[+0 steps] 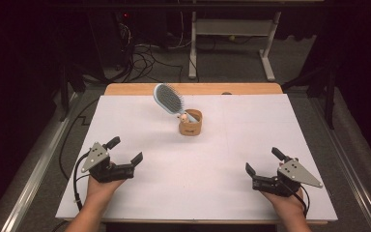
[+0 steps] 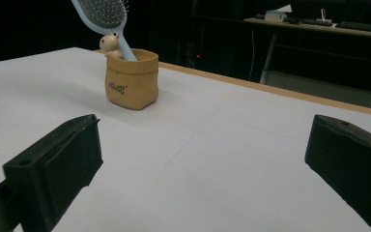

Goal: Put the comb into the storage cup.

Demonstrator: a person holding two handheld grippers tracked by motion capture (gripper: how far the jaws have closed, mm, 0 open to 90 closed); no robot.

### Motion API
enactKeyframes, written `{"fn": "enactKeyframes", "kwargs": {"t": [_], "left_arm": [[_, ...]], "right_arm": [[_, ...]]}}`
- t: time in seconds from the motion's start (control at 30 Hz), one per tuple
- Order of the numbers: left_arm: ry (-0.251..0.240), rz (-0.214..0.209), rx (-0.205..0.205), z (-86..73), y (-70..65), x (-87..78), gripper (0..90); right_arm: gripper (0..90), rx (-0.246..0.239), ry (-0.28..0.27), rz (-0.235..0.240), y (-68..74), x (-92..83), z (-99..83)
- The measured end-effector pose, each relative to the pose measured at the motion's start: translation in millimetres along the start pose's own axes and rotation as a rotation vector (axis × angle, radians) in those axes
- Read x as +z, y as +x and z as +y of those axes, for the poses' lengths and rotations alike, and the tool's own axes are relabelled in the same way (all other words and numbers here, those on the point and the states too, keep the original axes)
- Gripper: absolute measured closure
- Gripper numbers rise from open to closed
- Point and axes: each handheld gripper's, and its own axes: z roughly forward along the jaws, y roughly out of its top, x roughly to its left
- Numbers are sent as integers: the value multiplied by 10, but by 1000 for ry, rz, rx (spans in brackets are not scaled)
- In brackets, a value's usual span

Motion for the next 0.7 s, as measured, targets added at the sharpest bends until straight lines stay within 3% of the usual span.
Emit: {"fn": "enactKeyframes", "kwargs": {"t": [0.07, 0.17, 0.33, 0.4, 0.53, 0.7], "left_arm": [[-6, -8, -7, 17, 8, -84, 6], [0, -18, 46, -18, 47, -152, 6], [2, -24, 15, 10, 44, -141, 6], [9, -13, 33, 2, 90, -116, 6], [23, 6, 31, -11, 125, -87, 6], [13, -15, 34, -31, 82, -119, 6]], "right_arm": [[3, 8, 3, -2, -7, 5, -5], [3, 12, 3, -8, -6, 6, -3], [3, 12, 6, -15, 2, 7, -2], [3, 13, 9, -16, 10, 14, -4], [3, 9, 11, -13, 25, 20, -10], [3, 10, 8, -14, 6, 10, -15]]}}
